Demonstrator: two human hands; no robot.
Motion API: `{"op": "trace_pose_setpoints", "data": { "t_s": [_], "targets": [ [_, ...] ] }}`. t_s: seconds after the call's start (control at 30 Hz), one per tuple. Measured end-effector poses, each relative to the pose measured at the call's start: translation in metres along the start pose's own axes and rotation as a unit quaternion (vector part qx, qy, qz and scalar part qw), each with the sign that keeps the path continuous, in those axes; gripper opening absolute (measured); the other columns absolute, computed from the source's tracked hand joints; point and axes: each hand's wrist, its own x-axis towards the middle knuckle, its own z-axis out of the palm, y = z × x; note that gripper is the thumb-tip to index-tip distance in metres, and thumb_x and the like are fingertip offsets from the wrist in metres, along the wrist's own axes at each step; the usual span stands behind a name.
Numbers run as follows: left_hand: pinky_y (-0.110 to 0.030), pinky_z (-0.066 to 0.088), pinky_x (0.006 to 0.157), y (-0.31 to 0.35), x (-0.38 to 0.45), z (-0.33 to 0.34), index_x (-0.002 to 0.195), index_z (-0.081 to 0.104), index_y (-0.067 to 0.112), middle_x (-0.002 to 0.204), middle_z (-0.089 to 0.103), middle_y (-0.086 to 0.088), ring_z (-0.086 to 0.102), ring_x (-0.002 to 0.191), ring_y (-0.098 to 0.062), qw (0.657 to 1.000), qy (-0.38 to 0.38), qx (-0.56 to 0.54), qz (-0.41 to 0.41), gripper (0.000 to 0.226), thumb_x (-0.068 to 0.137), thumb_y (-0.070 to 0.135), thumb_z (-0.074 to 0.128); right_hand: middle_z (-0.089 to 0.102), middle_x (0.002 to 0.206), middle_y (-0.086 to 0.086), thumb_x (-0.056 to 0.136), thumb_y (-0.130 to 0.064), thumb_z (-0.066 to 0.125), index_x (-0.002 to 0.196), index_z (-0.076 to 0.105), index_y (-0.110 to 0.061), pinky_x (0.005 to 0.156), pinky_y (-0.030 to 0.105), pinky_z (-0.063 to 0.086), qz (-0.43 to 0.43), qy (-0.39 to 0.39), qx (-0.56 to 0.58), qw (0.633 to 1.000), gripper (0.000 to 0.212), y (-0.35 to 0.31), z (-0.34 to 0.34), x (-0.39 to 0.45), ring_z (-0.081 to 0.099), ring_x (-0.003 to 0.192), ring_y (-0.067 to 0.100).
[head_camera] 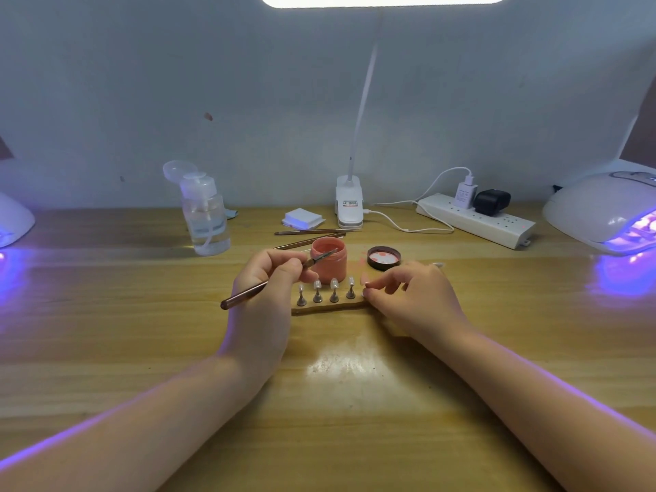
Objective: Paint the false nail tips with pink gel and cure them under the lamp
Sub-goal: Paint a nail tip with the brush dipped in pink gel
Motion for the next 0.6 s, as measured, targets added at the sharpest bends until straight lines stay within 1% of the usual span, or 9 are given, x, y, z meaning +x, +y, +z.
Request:
{"op": "trace_pose_setpoints", "data": {
  "t_s": [0.1, 0.17, 0.27, 0.33, 0.4, 0.47, 0.53, 0.6],
  "targets": [
    [-0.032, 0.042, 0.078, -0.001, 0.0, 0.0, 0.075, 0.069, 0.028, 0.077, 0.072, 0.006, 0.068, 0.083, -0.008, 1.0, -0.006, -0.005, 0.002, 0.034, 0.097, 0.01, 0.051, 0.06, 0.072, -0.012, 0.08, -0.04, 0.072, 0.086, 0.076, -0.029, 0.075, 0.034, 0.044, 0.011, -0.009, 0.003, 1.0, 0.013, 0.003, -0.001, 0.0, 0.055, 0.09, 0.023],
    [-0.033, 0.043, 0.079, -0.002, 0.0, -0.001, 0.072, 0.07, 0.033, 0.077, 0.072, 0.006, 0.068, 0.083, -0.008, 1.0, -0.01, -0.007, 0.004, 0.04, 0.097, 0.01, 0.05, 0.06, 0.07, -0.012, 0.081, -0.042, 0.071, 0.088, 0.077, -0.03, 0.074, 0.033, 0.043, 0.011, -0.01, -0.013, 1.0, 0.015, 0.004, -0.001, 0.0, 0.055, 0.089, 0.023],
    [-0.038, 0.046, 0.083, -0.003, 0.0, -0.002, 0.073, 0.071, 0.035, 0.078, 0.072, 0.004, 0.068, 0.085, -0.01, 1.0, -0.023, -0.014, 0.002, 0.04, 0.098, 0.011, 0.05, 0.063, 0.075, -0.009, 0.084, -0.045, 0.066, 0.092, 0.076, -0.031, 0.075, 0.033, 0.043, -0.003, 0.006, -0.051, 0.999, 0.019, 0.007, -0.001, -0.001, 0.055, 0.09, 0.023],
    [-0.042, 0.045, 0.084, -0.004, -0.001, -0.001, 0.075, 0.07, 0.033, 0.079, 0.072, 0.004, 0.067, 0.085, -0.01, 0.999, -0.04, -0.018, 0.004, 0.036, 0.097, 0.011, 0.05, 0.065, 0.08, -0.006, 0.086, -0.048, 0.062, 0.095, 0.073, -0.029, 0.077, 0.033, 0.043, -0.012, 0.032, -0.093, 0.995, 0.024, 0.008, -0.003, -0.002, 0.055, 0.092, 0.022],
    [-0.035, 0.046, 0.08, -0.005, -0.003, -0.001, 0.082, 0.068, 0.024, 0.082, 0.072, 0.004, 0.067, 0.083, -0.009, 0.998, -0.065, -0.025, 0.01, 0.028, 0.096, 0.008, 0.05, 0.066, 0.082, -0.005, 0.086, -0.053, 0.059, 0.094, 0.07, -0.025, 0.075, 0.032, 0.044, -0.022, 0.058, -0.141, 0.988, 0.031, 0.007, -0.005, -0.003, 0.056, 0.092, 0.021],
    [-0.027, 0.046, 0.078, -0.006, -0.004, 0.0, 0.088, 0.065, 0.015, 0.086, 0.072, 0.002, 0.068, 0.082, -0.009, 0.995, -0.086, -0.039, 0.012, 0.022, 0.097, 0.004, 0.048, 0.066, 0.078, -0.004, 0.085, -0.054, 0.057, 0.087, 0.068, -0.024, 0.064, 0.028, 0.043, -0.043, 0.08, -0.19, 0.978, 0.032, 0.005, -0.007, -0.006, 0.059, 0.085, 0.02],
    [-0.022, 0.049, 0.075, -0.007, -0.004, 0.001, 0.09, 0.064, 0.011, 0.087, 0.071, -0.001, 0.067, 0.083, -0.011, 0.994, -0.098, -0.054, 0.013, 0.02, 0.096, 0.002, 0.048, 0.068, 0.075, -0.004, 0.086, -0.053, 0.055, 0.081, 0.07, -0.025, 0.058, 0.026, 0.04, -0.063, 0.077, -0.219, 0.971, 0.032, 0.001, -0.006, -0.01, 0.062, 0.079, 0.02],
    [-0.017, 0.052, 0.072, -0.008, -0.004, 0.002, 0.09, 0.064, 0.01, 0.086, 0.071, -0.003, 0.067, 0.082, -0.011, 0.992, -0.105, -0.066, 0.014, 0.02, 0.096, 0.001, 0.047, 0.069, 0.074, -0.004, 0.088, -0.052, 0.052, 0.084, 0.073, -0.027, 0.056, 0.026, 0.04, -0.079, 0.057, -0.23, 0.968, 0.033, -0.002, -0.003, -0.013, 0.063, 0.076, 0.02]
  ]
}}
